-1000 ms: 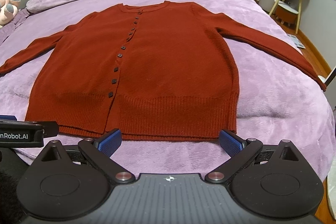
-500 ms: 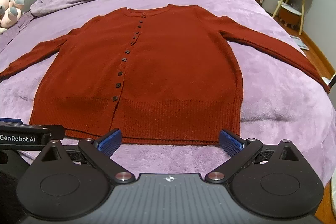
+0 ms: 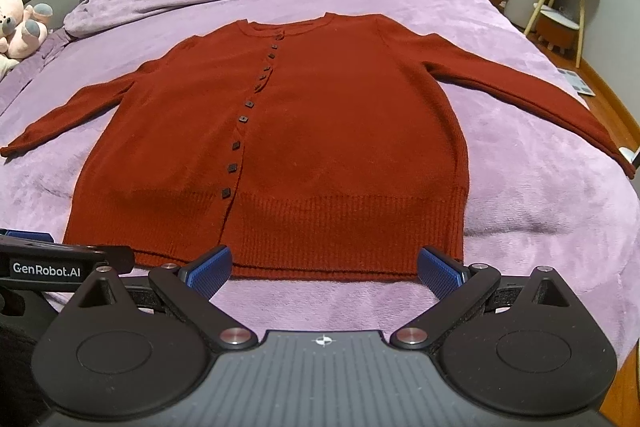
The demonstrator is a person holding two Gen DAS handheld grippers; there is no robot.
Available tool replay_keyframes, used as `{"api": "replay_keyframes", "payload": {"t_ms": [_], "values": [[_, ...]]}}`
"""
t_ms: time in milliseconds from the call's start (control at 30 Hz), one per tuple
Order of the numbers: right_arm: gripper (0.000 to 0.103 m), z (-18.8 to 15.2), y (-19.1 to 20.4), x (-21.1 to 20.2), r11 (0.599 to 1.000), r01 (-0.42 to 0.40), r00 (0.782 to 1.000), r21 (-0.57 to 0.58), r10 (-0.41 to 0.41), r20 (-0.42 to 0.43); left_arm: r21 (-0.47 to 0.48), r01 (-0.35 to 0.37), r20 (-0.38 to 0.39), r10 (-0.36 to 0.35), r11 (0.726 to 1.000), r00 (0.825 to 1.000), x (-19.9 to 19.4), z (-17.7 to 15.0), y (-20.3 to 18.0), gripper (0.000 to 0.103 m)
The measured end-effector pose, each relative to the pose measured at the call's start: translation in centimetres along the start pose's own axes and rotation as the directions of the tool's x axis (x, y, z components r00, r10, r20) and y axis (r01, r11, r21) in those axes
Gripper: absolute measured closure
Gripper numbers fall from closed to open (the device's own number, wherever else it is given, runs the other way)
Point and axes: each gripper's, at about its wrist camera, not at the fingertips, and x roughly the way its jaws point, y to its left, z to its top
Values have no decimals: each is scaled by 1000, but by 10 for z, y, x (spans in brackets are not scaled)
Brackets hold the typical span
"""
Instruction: Fold small clothes
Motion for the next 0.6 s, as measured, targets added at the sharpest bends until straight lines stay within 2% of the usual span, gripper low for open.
{"api": "replay_keyframes", "payload": {"t_ms": [133,233,300,333,367,433,467,500,533,600], "values": [[4,1,-3,-1,999,-39,999,20,39,12,-1,2,-3,-2,1000,1000,1,0,0,0],[4,2,-11,1,991,-109,994,72,108,12,1,10,-9,-10,1000,1000,3,1,1,0],[4,2,-23,4,971,-191,982,141,190,19,0,21,-10,-21,1000,1000,5,1,1,0],[4,2,-33,7,944,-263,964,200,263,27,-1,30,-11,-30,1000,1000,6,1,1,0],[4,0,-47,12,889,-359,931,286,362,43,-4,45,-11,-45,999,999,7,2,1,0],[7,-6,-77,29,737,-500,849,454,520,90,-8,84,-9,-84,996,996,10,4,2,0],[10,-8,-90,35,687,-513,836,514,536,118,-8,107,-9,-107,994,994,13,6,2,0],[16,-8,-103,37,668,-506,844,545,515,151,-8,128,-9,-128,992,992,16,9,2,0],[19,-6,-117,38,672,-486,863,559,469,188,-8,142,-4,-142,990,990,18,13,3,0],[22,-2,-146,34,701,-429,903,570,331,272,-6,157,22,-157,988,987,23,23,3,0]]}}
